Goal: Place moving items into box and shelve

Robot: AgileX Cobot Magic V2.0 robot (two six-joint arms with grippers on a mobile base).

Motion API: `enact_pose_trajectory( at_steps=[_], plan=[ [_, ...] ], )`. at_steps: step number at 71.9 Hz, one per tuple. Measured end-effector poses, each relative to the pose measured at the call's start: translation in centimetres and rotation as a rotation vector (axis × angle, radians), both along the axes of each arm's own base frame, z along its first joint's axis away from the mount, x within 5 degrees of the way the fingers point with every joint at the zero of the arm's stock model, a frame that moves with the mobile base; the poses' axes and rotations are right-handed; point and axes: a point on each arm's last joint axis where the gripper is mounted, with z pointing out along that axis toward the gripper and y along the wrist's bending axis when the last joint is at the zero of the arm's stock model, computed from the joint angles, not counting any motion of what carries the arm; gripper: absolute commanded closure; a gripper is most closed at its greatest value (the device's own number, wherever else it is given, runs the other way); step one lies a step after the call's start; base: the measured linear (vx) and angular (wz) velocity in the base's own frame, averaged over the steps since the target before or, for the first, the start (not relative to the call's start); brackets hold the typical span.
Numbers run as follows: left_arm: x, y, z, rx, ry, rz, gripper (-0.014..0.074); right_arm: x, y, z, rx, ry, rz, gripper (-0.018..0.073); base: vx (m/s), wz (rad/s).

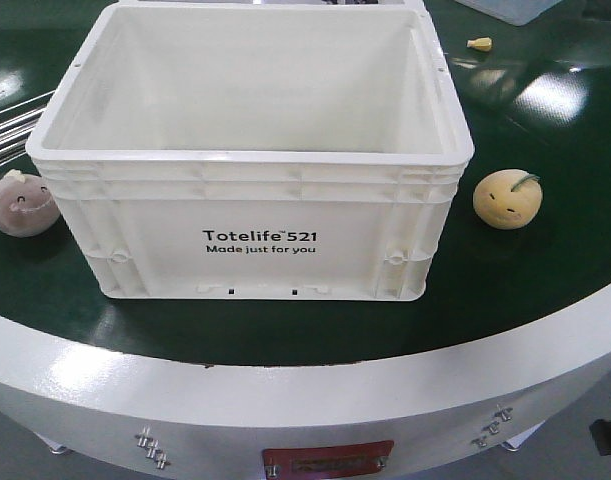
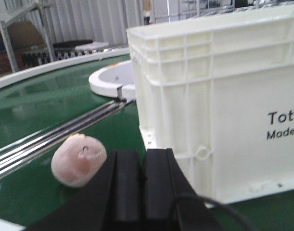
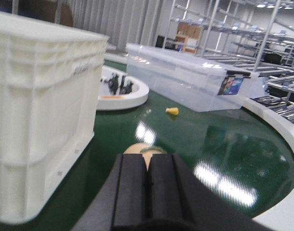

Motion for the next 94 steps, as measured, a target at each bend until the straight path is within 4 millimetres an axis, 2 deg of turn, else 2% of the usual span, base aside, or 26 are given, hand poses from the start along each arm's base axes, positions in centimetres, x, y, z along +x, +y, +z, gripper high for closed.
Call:
enact_pose_trajectory(
  at_steps=[10, 15, 19, 24, 31, 34, 43, 51, 57, 63, 73, 84, 94],
  plan=[
    [0.0, 0.0, 0.3, -0.002, -0.01, -0.001, 0.0603, -0.1, -0.5, 0.8, 0.08, -0.081, -0.052, 0.0563, 0.0, 0.0],
    [-0.2, 0.4, 1.3, -0.001, 0.016, 0.04, 0.0603, -0.2, -0.5, 1.8, 0.077, -0.109, -0.051, 0.0563, 0.0, 0.0],
    [-0.6, 0.8, 3.1, -0.005, 0.011, 0.075, 0.0603, -0.4, -0.5, 3.1, 0.064, -0.137, -0.045, 0.0563, 0.0, 0.0],
    [-0.9, 1.1, 5.2, -0.01, 0.016, 0.109, 0.0603, -0.7, -0.4, 5.9, 0.061, -0.17, -0.031, 0.0563, 0.0, 0.0],
    [-0.4, 1.3, 8.0, -0.039, 0.028, 0.131, 0.0603, 0.3, -0.1, 9.0, 0.072, -0.124, 0.0, 0.0563, 0.0, 0.0],
    [0.2, 1.2, 9.4, -0.037, 0.034, 0.137, 0.0603, 0.9, 0.1, 10.4, 0.076, -0.106, 0.016, 0.0563, 0.0, 0.0],
    [2.8, 0.8, 13.3, -0.019, 0.042, 0.135, 0.0603, 4.2, 0.9, 14.4, 0.078, 0.012, 0.077, 0.0563, 0.0, 0.0],
    [6.2, 0.2, 16.9, -0.008, 0.059, 0.128, 0.0603, 7.6, 1.5, 17.8, 0.071, 0.072, 0.119, 0.0563, 0.0, 0.0],
    [9.2, -0.4, 18.7, 0.001, 0.082, 0.122, 0.0603, 9.7, 1.7, 20.0, 0.068, 0.078, 0.131, 0.0563, 0.0, 0.0],
    [11.6, -0.8, 20.2, 0.004, 0.087, 0.115, 0.0603, 11.6, 1.8, 21.1, 0.068, 0.088, 0.133, 0.0563, 0.0, 0.0],
    [14.5, -1.4, 20.7, 0.01, 0.105, 0.097, 0.0603, 13.3, 1.9, 21.9, 0.084, 0.091, 0.13, 0.0563, 0.0, 0.0],
    [15.5, -1.8, 20.6, 0.012, 0.094, 0.072, 0.0583, 13.7, 1.9, 21.9, 0.14, 0.093, 0.133, 0.0548, 0.0, 0.0],
    [15.6, -2.0, 20.9, 0.011, 0.072, 0.056, 0.0498, 13.7, 1.9, 21.9, 0.148, 0.093, 0.134, 0.0468, 0.0, 0.0]
  ],
)
